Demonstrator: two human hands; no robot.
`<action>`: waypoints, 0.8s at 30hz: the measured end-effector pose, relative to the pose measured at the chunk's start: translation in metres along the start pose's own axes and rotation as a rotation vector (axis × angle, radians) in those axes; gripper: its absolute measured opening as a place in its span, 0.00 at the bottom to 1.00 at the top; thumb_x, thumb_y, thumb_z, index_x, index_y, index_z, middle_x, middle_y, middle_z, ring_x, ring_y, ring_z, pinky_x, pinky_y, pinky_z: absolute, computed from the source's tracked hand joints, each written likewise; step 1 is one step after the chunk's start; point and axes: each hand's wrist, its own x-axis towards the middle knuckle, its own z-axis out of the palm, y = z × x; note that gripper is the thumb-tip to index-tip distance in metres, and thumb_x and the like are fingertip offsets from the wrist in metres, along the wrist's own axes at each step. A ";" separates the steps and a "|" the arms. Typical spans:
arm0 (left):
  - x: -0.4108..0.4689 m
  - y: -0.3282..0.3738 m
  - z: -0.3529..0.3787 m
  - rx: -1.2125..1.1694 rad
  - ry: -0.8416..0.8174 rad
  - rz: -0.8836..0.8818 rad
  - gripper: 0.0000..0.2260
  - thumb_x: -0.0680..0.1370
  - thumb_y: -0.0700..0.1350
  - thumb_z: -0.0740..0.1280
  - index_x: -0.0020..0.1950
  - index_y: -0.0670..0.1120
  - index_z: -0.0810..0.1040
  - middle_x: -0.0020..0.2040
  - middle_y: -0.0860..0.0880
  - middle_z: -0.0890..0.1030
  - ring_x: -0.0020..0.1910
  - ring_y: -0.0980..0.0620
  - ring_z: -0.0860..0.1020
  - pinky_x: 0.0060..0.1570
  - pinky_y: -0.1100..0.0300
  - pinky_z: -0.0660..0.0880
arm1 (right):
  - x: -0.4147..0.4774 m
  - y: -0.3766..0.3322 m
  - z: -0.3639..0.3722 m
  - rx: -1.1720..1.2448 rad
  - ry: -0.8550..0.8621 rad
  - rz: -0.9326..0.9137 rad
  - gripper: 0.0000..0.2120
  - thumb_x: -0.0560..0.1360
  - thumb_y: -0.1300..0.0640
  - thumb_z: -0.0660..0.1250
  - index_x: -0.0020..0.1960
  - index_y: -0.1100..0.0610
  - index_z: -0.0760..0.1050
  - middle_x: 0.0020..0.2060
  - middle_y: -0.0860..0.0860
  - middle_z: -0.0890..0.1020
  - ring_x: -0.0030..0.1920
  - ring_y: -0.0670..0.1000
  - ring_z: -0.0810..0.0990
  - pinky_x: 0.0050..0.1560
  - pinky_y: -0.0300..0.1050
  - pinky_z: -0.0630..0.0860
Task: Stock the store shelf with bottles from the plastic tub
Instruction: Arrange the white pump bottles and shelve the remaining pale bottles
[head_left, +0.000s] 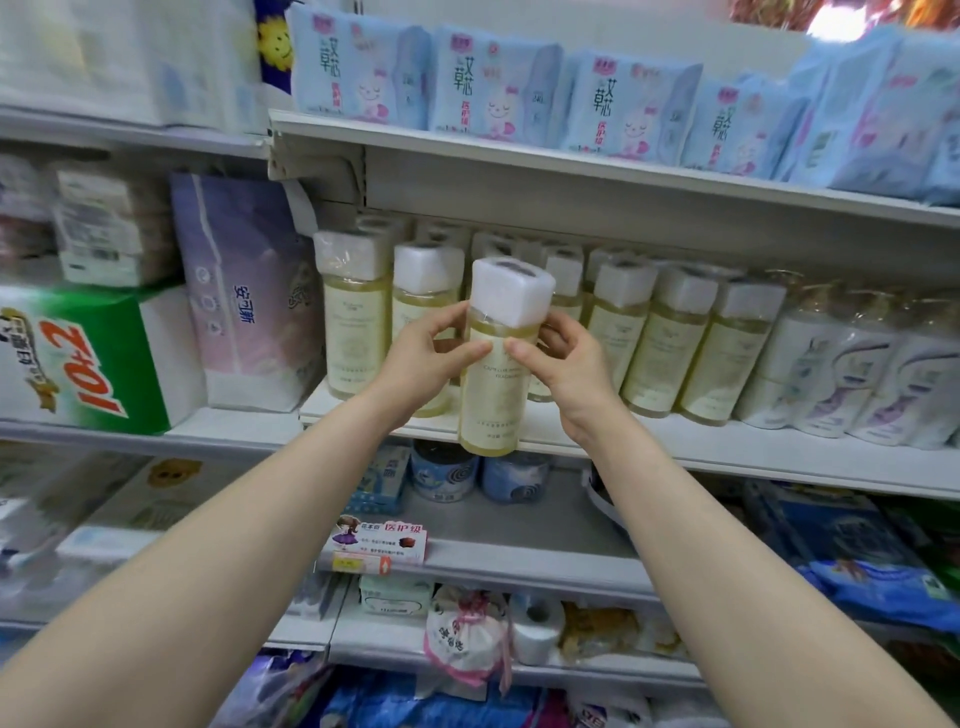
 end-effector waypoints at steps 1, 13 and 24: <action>0.001 -0.004 0.001 -0.007 0.004 -0.002 0.21 0.77 0.42 0.72 0.70 0.52 0.75 0.62 0.53 0.80 0.58 0.53 0.81 0.55 0.56 0.80 | 0.001 0.003 0.000 -0.007 0.008 -0.001 0.24 0.73 0.64 0.75 0.67 0.57 0.73 0.57 0.47 0.83 0.55 0.40 0.82 0.49 0.36 0.79; -0.006 -0.028 0.017 0.197 0.071 0.054 0.33 0.73 0.37 0.74 0.75 0.52 0.67 0.60 0.57 0.77 0.60 0.60 0.76 0.58 0.70 0.73 | 0.001 0.024 0.003 -0.036 -0.022 0.006 0.32 0.76 0.67 0.70 0.76 0.55 0.63 0.67 0.48 0.76 0.58 0.35 0.77 0.60 0.33 0.76; -0.034 -0.046 0.036 0.350 0.319 0.110 0.18 0.74 0.43 0.74 0.61 0.50 0.72 0.55 0.53 0.77 0.49 0.59 0.78 0.50 0.56 0.80 | -0.025 0.067 0.005 -0.212 0.029 0.020 0.36 0.75 0.72 0.68 0.77 0.50 0.62 0.64 0.43 0.76 0.67 0.44 0.75 0.66 0.46 0.76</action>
